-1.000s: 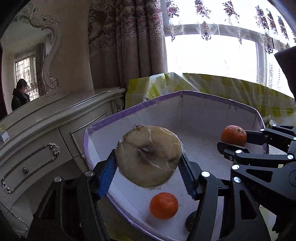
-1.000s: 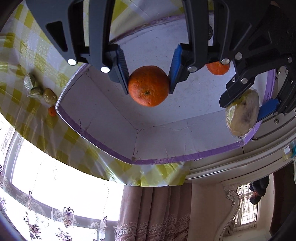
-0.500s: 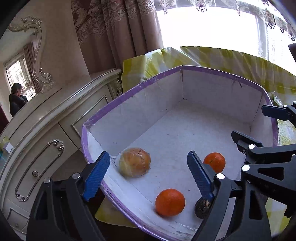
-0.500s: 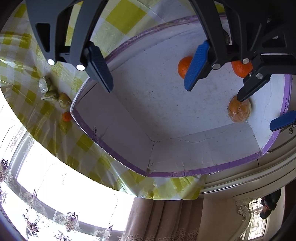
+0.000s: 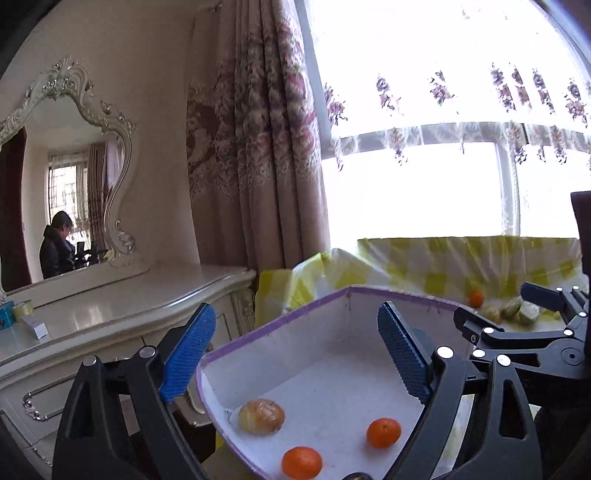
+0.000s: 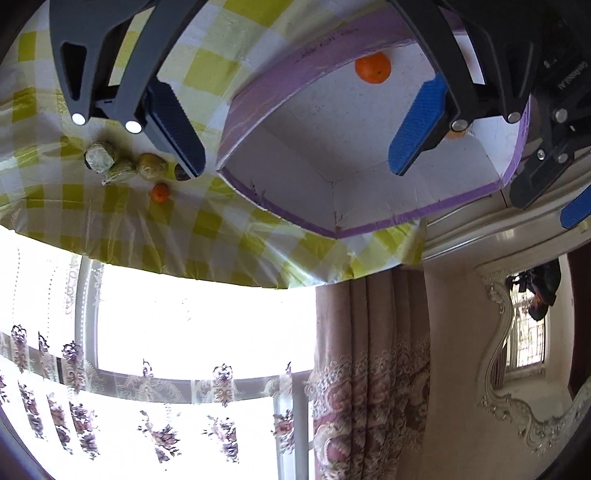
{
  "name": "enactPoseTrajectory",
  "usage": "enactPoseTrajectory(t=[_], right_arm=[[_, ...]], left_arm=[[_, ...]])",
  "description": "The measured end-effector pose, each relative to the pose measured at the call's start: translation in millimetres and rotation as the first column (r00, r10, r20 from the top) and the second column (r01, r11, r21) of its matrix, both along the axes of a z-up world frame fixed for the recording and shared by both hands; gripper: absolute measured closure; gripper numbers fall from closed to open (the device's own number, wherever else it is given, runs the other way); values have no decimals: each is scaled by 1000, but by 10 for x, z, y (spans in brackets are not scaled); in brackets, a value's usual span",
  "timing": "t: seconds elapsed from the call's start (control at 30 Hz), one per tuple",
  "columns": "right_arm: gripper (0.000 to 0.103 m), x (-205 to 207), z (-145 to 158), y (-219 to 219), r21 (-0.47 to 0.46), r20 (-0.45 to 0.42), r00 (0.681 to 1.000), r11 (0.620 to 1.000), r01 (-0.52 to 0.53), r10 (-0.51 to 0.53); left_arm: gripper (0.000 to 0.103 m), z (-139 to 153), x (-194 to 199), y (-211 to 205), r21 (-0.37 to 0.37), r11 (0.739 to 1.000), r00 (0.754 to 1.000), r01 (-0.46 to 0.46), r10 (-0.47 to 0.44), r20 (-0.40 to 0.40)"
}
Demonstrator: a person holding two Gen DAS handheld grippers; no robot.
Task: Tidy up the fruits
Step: 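Withdraw both tools from the box back over the table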
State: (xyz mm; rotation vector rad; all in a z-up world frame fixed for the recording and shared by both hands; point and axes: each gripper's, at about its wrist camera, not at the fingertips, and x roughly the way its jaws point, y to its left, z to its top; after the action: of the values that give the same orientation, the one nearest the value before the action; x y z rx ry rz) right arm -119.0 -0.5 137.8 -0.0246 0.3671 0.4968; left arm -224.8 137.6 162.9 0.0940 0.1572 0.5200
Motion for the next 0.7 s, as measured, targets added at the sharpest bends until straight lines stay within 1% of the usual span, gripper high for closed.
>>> enactPoseTrajectory(t=[0.03, 0.1, 0.17, 0.2, 0.27, 0.37, 0.43, 0.5, 0.53, 0.57, 0.6, 0.67, 0.7], right_arm=[[2, 40, -14, -151, 36, -3, 999, 999, 36, -36], [2, 182, -83, -447, 86, -43, 994, 990, 108, -104], [2, 345, -209, -734, 97, -111, 979, 978, 184, -173], [2, 424, -291, -880, 99, -143, 967, 969, 228, -213], [2, 608, -468, -1172, 95, -215, 932, 944, 317, -291], [2, 848, -752, -1565, 45, -327, 859, 901, 431, -394], [2, 993, -893, -1793, 16, -379, 810, 872, 488, -447], [2, 1135, -996, -1940, -37, -411, 772, 855, 518, -485], [2, 1220, -1036, -1973, -74, -418, 758, 851, 520, -500], [2, 1298, -1076, -1981, -111, -420, 752, 851, 514, -509], [2, 1383, -1115, -1981, -144, -421, 749, 853, 502, -511], [2, 1537, -1186, -1980, -192, -426, 745, 856, 480, -513], [2, 1598, -1218, -1985, -204, -428, 747, 859, 469, -509]], left_arm=[[16, 30, 4, -116, 23, 999, 999, 36, -37, 27], [16, 52, 83, -363, 53, 990, 991, 128, -130, 33], [16, 5, 252, -593, 64, 970, 972, 234, -234, -7], [16, -43, 347, -704, 52, 958, 959, 282, -280, -31], [16, -164, 582, -894, 5, 927, 923, 376, -374, -88], [16, -382, 984, -1141, -91, 873, 856, 478, -487, -174], [16, -549, 1259, -1262, -180, 839, 809, 514, -544, -223], [16, -695, 1520, -1345, -263, 801, 762, 537, -595, -256], [16, -776, 1674, -1386, -304, 780, 729, 547, -622, -286], [16, -864, 1812, -1414, -342, 764, 702, 547, -642, -308], [16, -966, 1923, -1434, -372, 758, 689, 536, -648, -325], [16, -1152, 2137, -1431, -421, 754, 669, 505, -650, -361], [16, -1235, 2209, -1419, -435, 757, 666, 487, -645, -376]])
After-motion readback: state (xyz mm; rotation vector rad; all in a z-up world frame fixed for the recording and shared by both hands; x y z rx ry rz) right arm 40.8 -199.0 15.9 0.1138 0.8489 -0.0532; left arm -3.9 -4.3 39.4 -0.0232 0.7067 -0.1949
